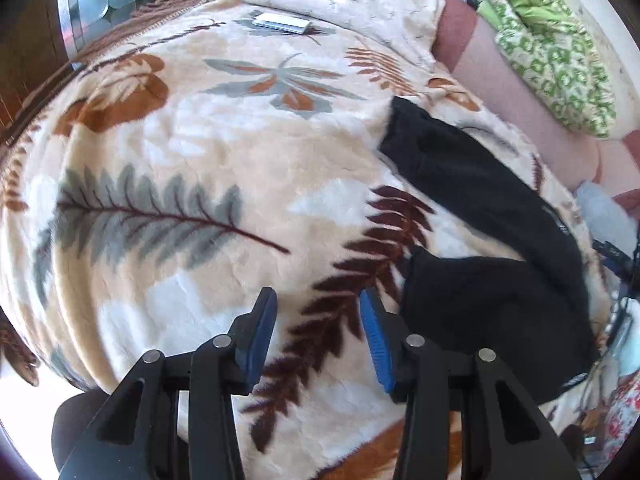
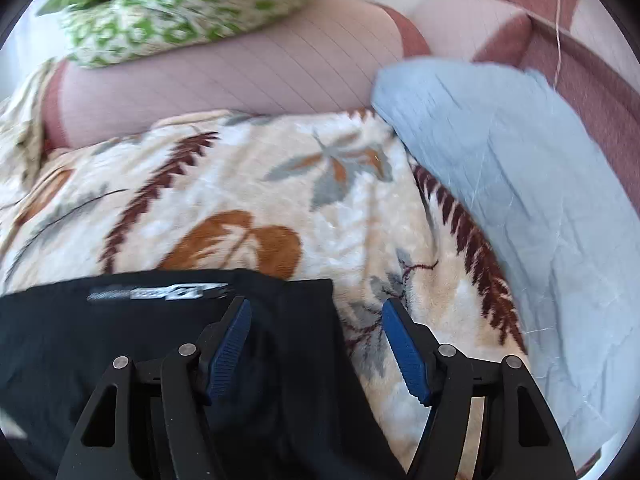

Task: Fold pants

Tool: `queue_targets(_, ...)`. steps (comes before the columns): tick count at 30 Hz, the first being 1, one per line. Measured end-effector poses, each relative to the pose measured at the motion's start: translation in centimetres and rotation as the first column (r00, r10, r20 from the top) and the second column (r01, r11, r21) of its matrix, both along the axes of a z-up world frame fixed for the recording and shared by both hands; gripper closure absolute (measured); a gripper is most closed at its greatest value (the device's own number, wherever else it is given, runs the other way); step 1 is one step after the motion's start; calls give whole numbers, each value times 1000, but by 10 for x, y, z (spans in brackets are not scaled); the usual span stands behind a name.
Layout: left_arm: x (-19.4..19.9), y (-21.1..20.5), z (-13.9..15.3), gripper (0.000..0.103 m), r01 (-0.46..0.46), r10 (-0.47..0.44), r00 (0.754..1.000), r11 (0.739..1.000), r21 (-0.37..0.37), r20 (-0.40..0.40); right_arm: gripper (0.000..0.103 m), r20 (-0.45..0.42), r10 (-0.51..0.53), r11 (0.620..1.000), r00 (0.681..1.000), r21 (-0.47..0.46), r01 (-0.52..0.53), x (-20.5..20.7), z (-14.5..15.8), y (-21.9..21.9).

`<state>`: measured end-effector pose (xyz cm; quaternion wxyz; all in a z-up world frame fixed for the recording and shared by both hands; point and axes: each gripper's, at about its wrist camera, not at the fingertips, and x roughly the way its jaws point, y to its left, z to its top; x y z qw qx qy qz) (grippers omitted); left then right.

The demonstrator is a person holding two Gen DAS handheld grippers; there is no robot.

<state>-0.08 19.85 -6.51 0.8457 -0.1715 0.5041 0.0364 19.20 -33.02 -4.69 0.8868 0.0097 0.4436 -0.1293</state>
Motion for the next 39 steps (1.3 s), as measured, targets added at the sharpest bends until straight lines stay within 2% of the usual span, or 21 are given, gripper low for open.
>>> queue_targets(4, -12, -19, -6, 60, 64, -61, 997, 996, -67, 39, 31, 29, 155, 987, 987, 34, -156, -17, 25, 50)
queue_targets(8, -13, -41, -17, 53, 103, -97, 994, 985, -138, 47, 30, 15, 343, 932, 939, 119, -343, -24, 34, 123)
queue_targets(12, -17, -53, -16, 51, 131, -125, 990, 987, -89, 67, 30, -1, 432, 887, 902, 183, -425, -37, 18, 179)
queue_targets(17, -17, -44, -14, 51, 137, -128, 989, 982, -127, 78, 30, -20, 482, 838, 876, 304, -454, -72, -12, 210)
queue_targets(20, -15, -34, 6, 51, 150, -132, 983, 978, -145, 125, 30, -37, 507, 838, 861, 258, -481, -94, -21, 208)
queue_targets(23, 4, -26, 28, 51, 169, -148, 976, 978, -124, 160, 30, -46, 492, 861, 869, 171, -478, -96, -17, 183)
queue_targets(27, 48, -30, 52, 44, 221, -207, 962, 973, -61, 180, 30, -42, 427, 896, 903, 152, -416, -70, 0, 125)
queue_targets(29, 76, -39, 59, 39, 266, -260, 948, 964, -5, 183, 30, -65, 423, 901, 904, 137, -412, -46, 7, 94)
queue_targets(31, 106, -50, 61, 39, 311, -314, 932, 949, 45, 179, 30, -89, 433, 899, 897, 122, -421, -28, 10, 79)
queue_targets(34, 151, -62, 52, 39, 375, -378, 915, 926, 48, 144, 30, -125, 442, 897, 888, 60, -438, 5, 12, 59)
queue_targets(39, 216, -75, 25, 39, 414, -416, 904, 909, 46, 95, 30, -149, 478, 877, 866, 128, -462, 52, 1, 48)
